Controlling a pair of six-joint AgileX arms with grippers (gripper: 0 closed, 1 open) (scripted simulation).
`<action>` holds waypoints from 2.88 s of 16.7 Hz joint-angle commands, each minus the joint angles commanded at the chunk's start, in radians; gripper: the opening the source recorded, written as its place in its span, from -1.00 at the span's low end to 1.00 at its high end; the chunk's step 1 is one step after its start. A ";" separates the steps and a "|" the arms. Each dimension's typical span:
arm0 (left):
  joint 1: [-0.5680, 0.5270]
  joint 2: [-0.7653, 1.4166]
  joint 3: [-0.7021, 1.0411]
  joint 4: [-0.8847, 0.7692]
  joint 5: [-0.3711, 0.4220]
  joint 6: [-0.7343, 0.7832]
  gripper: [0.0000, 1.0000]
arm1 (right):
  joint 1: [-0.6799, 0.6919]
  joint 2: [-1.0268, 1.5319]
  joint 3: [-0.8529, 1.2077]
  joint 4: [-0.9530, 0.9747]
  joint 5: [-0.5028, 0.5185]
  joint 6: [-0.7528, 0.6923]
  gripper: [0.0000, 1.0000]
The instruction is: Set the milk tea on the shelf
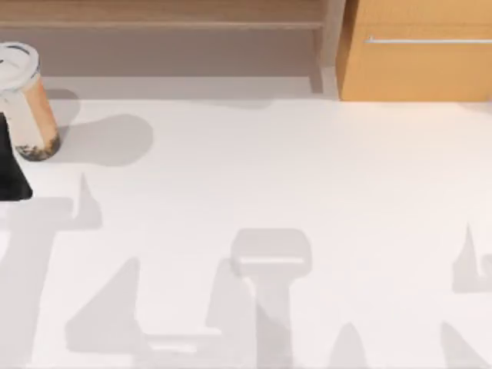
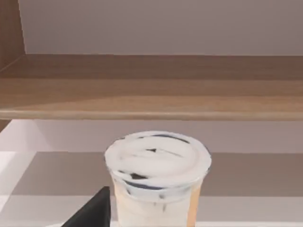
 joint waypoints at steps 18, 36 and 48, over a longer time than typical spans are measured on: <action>0.070 1.129 0.205 0.822 0.092 0.014 1.00 | 0.000 0.000 0.000 0.000 0.000 0.000 1.00; 0.030 1.286 0.537 0.648 0.054 0.009 1.00 | 0.000 0.000 0.000 0.000 0.000 0.000 1.00; 0.030 1.286 0.537 0.648 0.054 0.009 -0.81 | 0.000 0.000 0.000 0.000 0.000 0.000 1.00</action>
